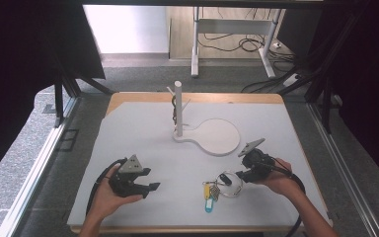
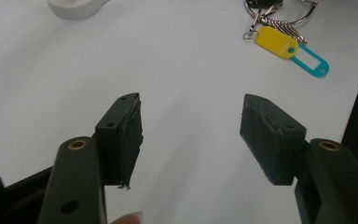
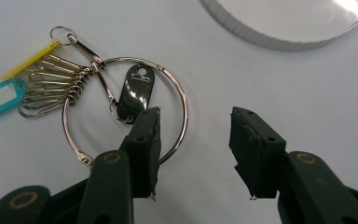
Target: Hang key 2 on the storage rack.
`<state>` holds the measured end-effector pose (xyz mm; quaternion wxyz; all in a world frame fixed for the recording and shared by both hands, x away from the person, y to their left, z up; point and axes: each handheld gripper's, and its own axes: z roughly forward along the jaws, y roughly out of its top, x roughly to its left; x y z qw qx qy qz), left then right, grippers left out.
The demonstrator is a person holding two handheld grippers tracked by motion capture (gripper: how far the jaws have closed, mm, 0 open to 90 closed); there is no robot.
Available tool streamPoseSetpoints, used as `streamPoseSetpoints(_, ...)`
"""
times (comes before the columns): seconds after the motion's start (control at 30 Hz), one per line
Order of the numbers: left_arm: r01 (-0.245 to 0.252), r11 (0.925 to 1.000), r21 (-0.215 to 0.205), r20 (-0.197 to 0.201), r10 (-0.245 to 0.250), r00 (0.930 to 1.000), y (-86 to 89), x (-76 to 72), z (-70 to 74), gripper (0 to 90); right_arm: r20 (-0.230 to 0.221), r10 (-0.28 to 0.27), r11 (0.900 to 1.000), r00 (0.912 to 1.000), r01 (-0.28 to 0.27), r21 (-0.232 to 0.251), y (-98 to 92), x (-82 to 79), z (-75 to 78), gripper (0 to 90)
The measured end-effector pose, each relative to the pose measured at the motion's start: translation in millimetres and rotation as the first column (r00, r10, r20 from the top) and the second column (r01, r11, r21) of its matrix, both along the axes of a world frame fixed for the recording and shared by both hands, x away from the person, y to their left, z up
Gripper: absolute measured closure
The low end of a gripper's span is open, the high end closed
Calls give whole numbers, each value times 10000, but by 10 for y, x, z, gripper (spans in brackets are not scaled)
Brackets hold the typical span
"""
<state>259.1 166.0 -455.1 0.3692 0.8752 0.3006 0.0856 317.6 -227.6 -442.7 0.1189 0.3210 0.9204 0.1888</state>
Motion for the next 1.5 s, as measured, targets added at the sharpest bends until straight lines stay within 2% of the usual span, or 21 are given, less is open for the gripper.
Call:
streamPoseSetpoints(0.13,126,9999,107,34,-126,9999,-19,-6,10,394,-717,-317,9995,9969,311,-87,43,79,-72,581)
streamPoseSetpoints(0.2,80,10000,60,45,-80,10000,-10,-6,14,394,-780,-342,9994,9964,335,-104,44,88,-79,587)
streamPoseSetpoints(0.4,-8,10000,37,50,8,10000,11,-10,16,394,-1595,-806,9966,9839,767,-310,63,211,-168,612)
streamPoseSetpoints(0.43,-7,10000,42,52,7,10000,16,-10,15,394,-1801,-900,9958,9795,852,-339,73,237,-191,631)
streamPoseSetpoints(0.47,-17,10000,44,47,17,10000,20,-11,14,394,-1801,-900,9958,9795,852,-339,73,237,-191,631)
streamPoseSetpoints(0.6,-52,10000,78,31,52,10000,21,-16,6,394,-2160,-1143,9930,9697,1052,-534,99,280,-244,666)
streamPoseSetpoints(0.93,-2,9999,114,39,1,10000,-12,-22,2,394,-3014,-1620,9852,9396,1368,-1029,150,344,-345,748)
streamPoseSetpoints(1.03,23,9999,152,42,-24,10000,-14,-21,0,394,-3031,-1741,9827,9369,1456,-1146,161,353,-352,775)
streamPoseSetpoints(1.07,28,9999,156,45,-28,10000,-15,-21,0,395,-3083,-1821,9810,9337,1511,-1217,165,362,-353,823)
streamPoseSetpoints(1.13,29,9999,161,55,-30,10000,-14,-22,2,394,-3104,-1884,9795,9318,1554,-1278,167,365,-352,838)
streamPoseSetpoints(1.17,20,9999,155,52,-20,10000,-12,-23,3,394,-3222,-1992,9771,9255,1627,-1369,166,379,-350,853)
streamPoseSetpoints(1.3,-30,9999,107,70,29,10000,14,-19,5,395,-3335,-2014,9765,9210,1624,-1414,150,391,-347,856)
streamPoseSetpoints(1.43,-139,9998,113,52,139,9999,35,-12,-1,396,-3575,-1845,9818,9155,1553,-1092,112,388,-300,859)
streamPoseSetpoints(1.5,-144,9998,104,53,143,9999,38,-11,-2,396,-3807,-1684,9857,9092,1539,-685,68,384,-241,860)
